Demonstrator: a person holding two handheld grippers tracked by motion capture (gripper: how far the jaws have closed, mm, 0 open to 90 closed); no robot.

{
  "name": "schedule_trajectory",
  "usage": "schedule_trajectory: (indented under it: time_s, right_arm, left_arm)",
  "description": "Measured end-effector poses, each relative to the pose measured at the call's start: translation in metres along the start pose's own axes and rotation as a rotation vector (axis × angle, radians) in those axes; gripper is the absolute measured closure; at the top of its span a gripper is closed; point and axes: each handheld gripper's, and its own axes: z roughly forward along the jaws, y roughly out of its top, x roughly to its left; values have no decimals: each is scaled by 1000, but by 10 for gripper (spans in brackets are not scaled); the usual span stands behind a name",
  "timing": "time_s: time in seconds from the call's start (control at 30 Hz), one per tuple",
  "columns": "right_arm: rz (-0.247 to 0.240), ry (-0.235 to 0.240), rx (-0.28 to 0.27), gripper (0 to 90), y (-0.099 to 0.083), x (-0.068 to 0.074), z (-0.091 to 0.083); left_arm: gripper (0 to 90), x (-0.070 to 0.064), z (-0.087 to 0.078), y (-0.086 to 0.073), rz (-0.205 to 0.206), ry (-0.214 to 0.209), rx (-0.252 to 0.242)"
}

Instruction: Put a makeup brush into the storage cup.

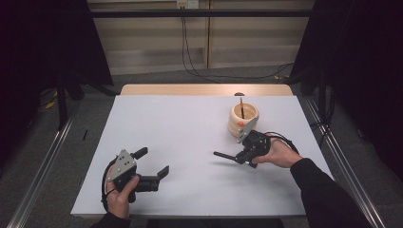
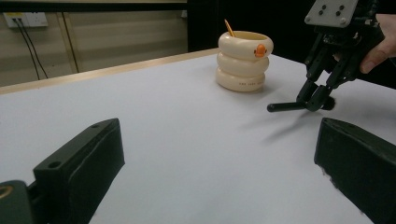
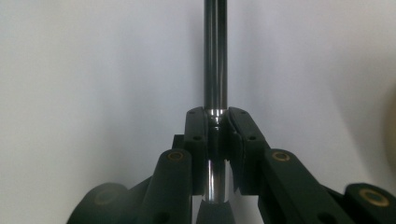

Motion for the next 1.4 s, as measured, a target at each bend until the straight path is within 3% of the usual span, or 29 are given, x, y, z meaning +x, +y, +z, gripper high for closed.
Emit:
schedule_trajectory:
  time_s: [0.13, 0.4, 0.53, 0.57, 0.83, 1.4]
  right_arm:
    - [51, -7, -66, 783, -7, 0, -4]
    - [105, -31, -170, 783, -17, 0, -15]
    - [117, -58, -229, 784, -20, 3, -21]
    - [121, -41, -250, 783, -20, 3, -21]
    - [130, -67, -363, 783, -24, 7, -29]
    - [174, -120, -559, 783, -40, 13, -41]
  left_arm:
    - [14, 0, 0, 0, 9, 4, 5]
    - [14, -1, 0, 0, 5, -1, 2]
    - [14, 0, 0, 0, 11, 3, 4]
    - [14, -1, 0, 0, 1, 2, 2]
    - [14, -1, 0, 0, 7, -2, 3]
    - [14, 0, 0, 0, 13, -3, 1]
